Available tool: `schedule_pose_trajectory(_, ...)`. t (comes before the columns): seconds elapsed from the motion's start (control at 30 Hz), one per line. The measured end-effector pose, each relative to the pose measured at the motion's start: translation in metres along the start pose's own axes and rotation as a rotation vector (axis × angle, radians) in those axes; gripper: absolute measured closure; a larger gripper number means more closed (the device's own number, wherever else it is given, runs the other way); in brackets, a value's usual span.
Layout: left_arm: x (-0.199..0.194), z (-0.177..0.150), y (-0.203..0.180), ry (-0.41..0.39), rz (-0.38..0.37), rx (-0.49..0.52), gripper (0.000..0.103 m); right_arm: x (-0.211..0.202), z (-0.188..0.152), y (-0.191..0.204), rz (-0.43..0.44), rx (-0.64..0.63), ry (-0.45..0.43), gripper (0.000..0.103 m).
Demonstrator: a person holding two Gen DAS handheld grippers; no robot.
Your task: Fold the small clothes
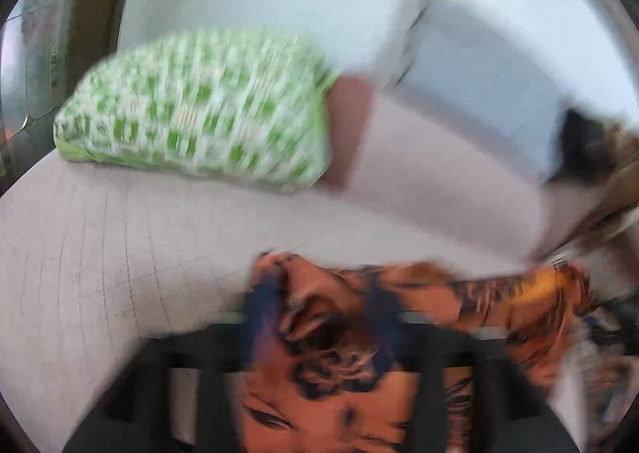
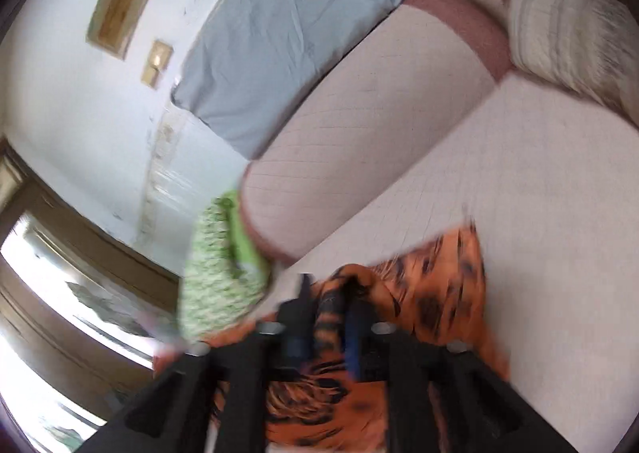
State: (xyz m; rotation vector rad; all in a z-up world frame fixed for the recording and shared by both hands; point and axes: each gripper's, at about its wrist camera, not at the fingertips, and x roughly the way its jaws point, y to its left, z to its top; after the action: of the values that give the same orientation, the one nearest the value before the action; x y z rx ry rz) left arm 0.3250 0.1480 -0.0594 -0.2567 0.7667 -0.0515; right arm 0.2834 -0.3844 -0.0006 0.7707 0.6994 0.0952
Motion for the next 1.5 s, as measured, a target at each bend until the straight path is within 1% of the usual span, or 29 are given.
schedule_pose_trajectory(0.03,0.018,-0.002,0.007,0.056,0.037,-0.003,0.030,0.011,-0.006,-0.007,-0.067,0.019,0.019,0.027)
schedule_pose_trajectory(0.07,0.030,-0.008,0.019,0.090,0.053,-0.030,0.030,0.019,-0.015,-0.016,-0.091,0.028,0.046,0.027)
schedule_pose_trajectory(0.1,0.029,-0.013,0.028,0.081,0.052,-0.052,0.030,0.022,-0.025,-0.022,-0.092,0.024,0.066,0.027)
schedule_pose_trajectory(0.2,0.000,-0.027,0.054,-0.001,0.061,-0.076,0.029,0.006,-0.053,-0.026,-0.154,-0.083,0.049,0.027)
schedule_pose_trajectory(0.23,-0.012,-0.034,0.060,-0.022,0.054,-0.071,0.027,0.003,-0.060,-0.027,-0.201,-0.119,0.058,0.027)
schedule_pose_trajectory(0.27,-0.016,-0.039,0.062,-0.014,0.046,-0.055,0.023,0.003,-0.064,-0.027,-0.226,-0.154,0.075,0.027)
schedule_pose_trajectory(0.37,-0.016,-0.061,0.053,0.066,-0.052,0.022,0.022,0.007,-0.064,-0.037,-0.241,-0.202,0.132,0.027)
schedule_pose_trajectory(0.43,0.003,-0.077,0.041,0.166,-0.064,0.066,0.022,0.024,-0.065,-0.041,-0.220,-0.194,0.201,0.027)
schedule_pose_trajectory(0.5,0.025,-0.088,0.035,0.255,-0.067,0.062,0.022,0.042,-0.075,-0.043,-0.186,-0.148,0.277,0.027)
schedule_pose_trajectory(0.57,0.027,-0.095,0.021,0.204,-0.020,0.119,0.023,0.052,-0.082,-0.034,-0.230,-0.190,0.300,0.029)
schedule_pose_trajectory(0.6,0.029,-0.095,0.011,0.195,-0.016,0.158,0.035,0.057,-0.082,-0.032,-0.200,-0.162,0.335,0.054)
schedule_pose_trajectory(0.63,0.035,-0.094,0.002,0.219,-0.028,0.188,0.073,0.062,-0.082,-0.033,-0.179,-0.127,0.356,0.082)
schedule_pose_trajectory(0.67,0.039,-0.088,-0.004,0.245,-0.025,0.172,0.086,0.063,-0.081,-0.029,-0.195,-0.119,0.357,0.082)
schedule_pose_trajectory(0.7,0.036,-0.079,-0.009,0.262,-0.020,0.144,0.087,0.060,-0.080,-0.023,-0.196,-0.117,0.360,0.082)
schedule_pose_trajectory(0.77,0.009,-0.062,-0.014,0.207,-0.034,0.122,0.088,0.043,-0.075,-0.004,-0.168,-0.121,0.328,0.083)
schedule_pose_trajectory(0.87,-0.051,-0.053,-0.020,0.136,-0.099,0.130,0.089,-0.004,-0.070,0.030,-0.104,-0.168,0.279,0.086)
schedule_pose_trajectory(0.97,-0.111,-0.074,-0.017,0.077,-0.101,0.146,0.088,-0.057,-0.086,0.053,-0.080,-0.252,0.256,0.087)
schedule_pose_trajectory(1.03,-0.138,-0.104,-0.008,0.107,-0.108,0.130,0.086,-0.091,-0.108,0.050,-0.094,-0.265,0.258,0.087)
schedule_pose_trajectory(1.1,-0.144,-0.149,0.006,0.175,-0.110,0.136,0.077,-0.106,-0.143,0.027,-0.128,-0.244,0.301,0.083)
schedule_pose_trajectory(1.13,-0.137,-0.168,0.010,0.219,-0.094,0.142,0.064,-0.106,-0.162,0.009,-0.148,-0.225,0.336,0.081)
schedule_pose_trajectory(1.17,-0.124,-0.194,0.020,0.288,-0.063,0.142,0.050,-0.100,-0.187,-0.017,-0.175,-0.196,0.395,0.073)
schedule_pose_trajectory(1.2,-0.119,-0.206,0.028,0.326,-0.036,0.140,0.050,-0.097,-0.200,-0.033,-0.229,-0.178,0.431,0.042)
schedule_pose_trajectory(1.23,-0.123,-0.213,0.036,0.306,-0.044,0.135,0.050,-0.098,-0.215,-0.049,-0.290,-0.166,0.438,0.033)
schedule_pose_trajectory(1.27,-0.132,-0.209,0.039,0.267,-0.046,0.127,0.050,-0.109,-0.221,-0.052,-0.249,-0.182,0.376,0.033)
schedule_pose_trajectory(1.3,-0.139,-0.201,0.041,0.233,-0.031,0.122,0.050,-0.118,-0.220,-0.049,-0.246,-0.185,0.349,0.034)
schedule_pose_trajectory(1.33,-0.146,-0.191,0.042,0.195,-0.034,0.123,0.048,-0.125,-0.215,-0.043,-0.256,-0.187,0.319,0.034)
schedule_pose_trajectory(1.4,-0.152,-0.167,0.045,0.122,-0.047,0.132,0.040,-0.136,-0.199,-0.026,-0.225,-0.220,0.231,0.034)
schedule_pose_trajectory(1.43,-0.151,-0.158,0.045,0.103,-0.040,0.132,0.037,-0.130,-0.188,-0.015,-0.215,-0.234,0.204,0.033)
schedule_pose_trajectory(1.5,-0.135,-0.143,0.048,0.106,-0.075,0.130,0.037,-0.121,-0.171,0.003,-0.190,-0.263,0.185,0.033)
